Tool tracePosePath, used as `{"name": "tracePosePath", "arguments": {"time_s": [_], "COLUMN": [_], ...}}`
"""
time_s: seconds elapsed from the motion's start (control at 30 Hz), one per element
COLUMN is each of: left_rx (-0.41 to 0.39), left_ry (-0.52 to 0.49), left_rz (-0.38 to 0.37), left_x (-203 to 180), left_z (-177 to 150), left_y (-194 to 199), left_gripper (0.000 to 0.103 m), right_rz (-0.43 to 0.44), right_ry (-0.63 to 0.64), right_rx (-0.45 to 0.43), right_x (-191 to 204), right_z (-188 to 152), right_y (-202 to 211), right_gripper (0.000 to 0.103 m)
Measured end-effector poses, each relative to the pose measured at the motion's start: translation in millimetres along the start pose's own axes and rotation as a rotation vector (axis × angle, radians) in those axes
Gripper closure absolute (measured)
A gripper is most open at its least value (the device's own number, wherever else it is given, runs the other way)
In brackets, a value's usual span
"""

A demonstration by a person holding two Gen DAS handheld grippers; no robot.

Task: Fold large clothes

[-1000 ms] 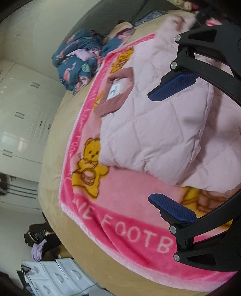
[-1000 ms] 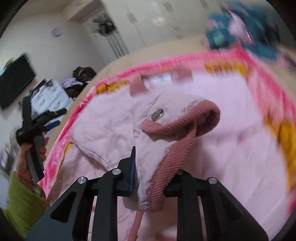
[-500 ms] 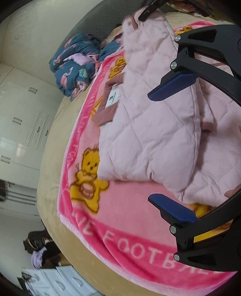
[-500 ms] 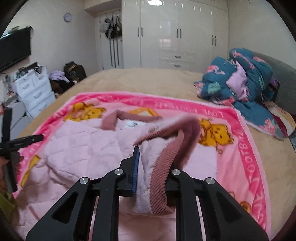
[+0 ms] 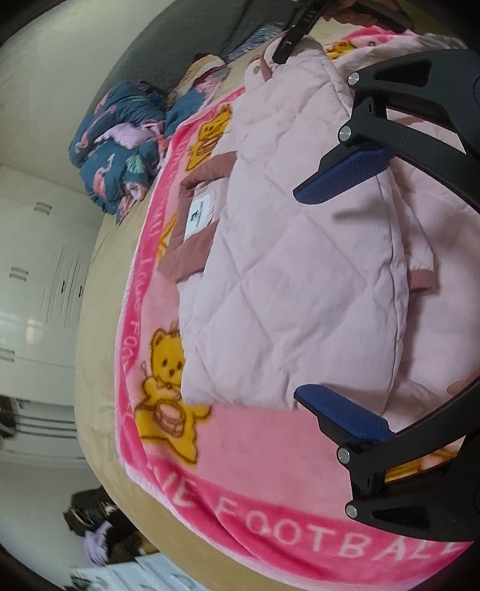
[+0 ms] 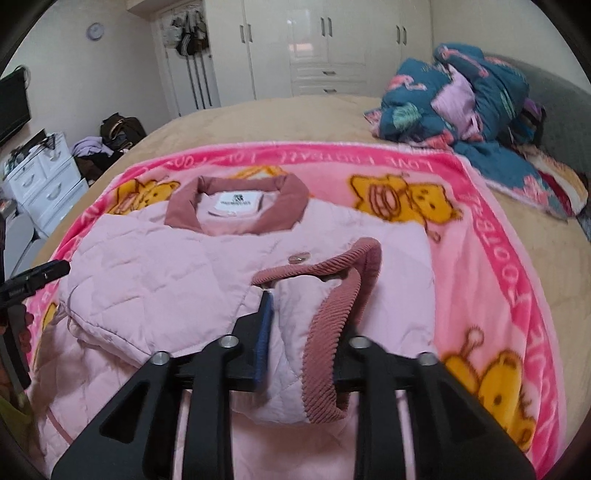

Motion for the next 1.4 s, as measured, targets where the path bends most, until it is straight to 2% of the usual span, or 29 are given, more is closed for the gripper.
{"name": "tracePosePath", "arguments": {"time_s": [0.03,0.13,0.2,0.27,0.3,0.37,0.5,0.67,0.8,0.9,0.97,1.03,1.17,1.4], "left_rx": [-0.001,-0.001,0.008,0.022,0.032,0.053,0.158,0.166,0.165,0.165,0.164,0.163,0.161,0.16], "left_ry": [-0.017,-0.054,-0.064,-0.073,-0.079,-0.09,-0.081,-0.086,-0.085,-0.083,-0.085,-0.087,-0.094,-0.087], "left_rz": [-0.001,0.001,-0.005,-0.007,-0.005,0.015,0.069,0.084,0.084,0.082,0.082,0.082,0.088,0.079], "left_x": [-3.8,-13.2,-16.6,-18.3,-19.0,-19.9,-16.9,-14.7,-15.3,-15.3,-15.4,-16.8,-18.4,-20.4], "left_z": [-0.6,-2.7,-4.1,-6.0,-7.1,-9.6,-19.4,-23.8,-23.9,-24.1,-24.2,-24.0,-23.5,-22.1], "left_y": [-0.1,-1.3,-4.3,-9.1,-11.9,-17.1,-42.0,-47.9,-47.6,-47.9,-47.6,-47.0,-47.2,-45.6], "left_gripper": [0.014,0.021,0.031,0.048,0.05,0.051,0.05,0.05,0.05,0.05,0.05,0.05,0.05,0.051], "right_rz": [-0.007,-0.029,-0.034,-0.038,-0.04,-0.033,-0.008,0.04,0.05,0.053,0.041,0.054,0.056,0.072], "right_ry": [-0.01,-0.047,-0.055,-0.045,-0.037,-0.007,0.065,0.169,0.206,0.186,0.126,0.067,0.042,0.0], "right_rx": [0.002,-0.01,-0.018,-0.03,-0.035,-0.049,-0.054,-0.032,-0.01,0.04,0.12,0.151,0.123,0.118], "right_x": [-1.9,-10.4,-12.4,-10.4,-8.0,2.8,31.8,78.2,100.3,103.0,95.0,85.2,81.2,80.2], "right_z": [-1.6,-8.5,-11.9,-14.5,-15.0,-15.1,-13.5,-8.9,-5.2,-0.6,-0.8,-4.5,-13.0,-13.9], "right_y": [0.6,7.7,12.2,18.1,20.5,25.4,28.1,17.6,0.4,-24.5,-51.3,-70.6,-85.8,-74.7], "right_gripper": [0.059,0.046,0.046,0.045,0.044,0.042,0.038,0.038,0.037,0.037,0.037,0.036,0.034,0.03]}}
Point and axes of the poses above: each gripper's, at about its wrist camera, not at the fingertips, and y roughly against the way its jaws point, x to its left, z to its top, the point moved 2 cm from there along -y, roughly the way its jaws point, and after that the axes turned 10 degrees about x, right-handed, at the moved point
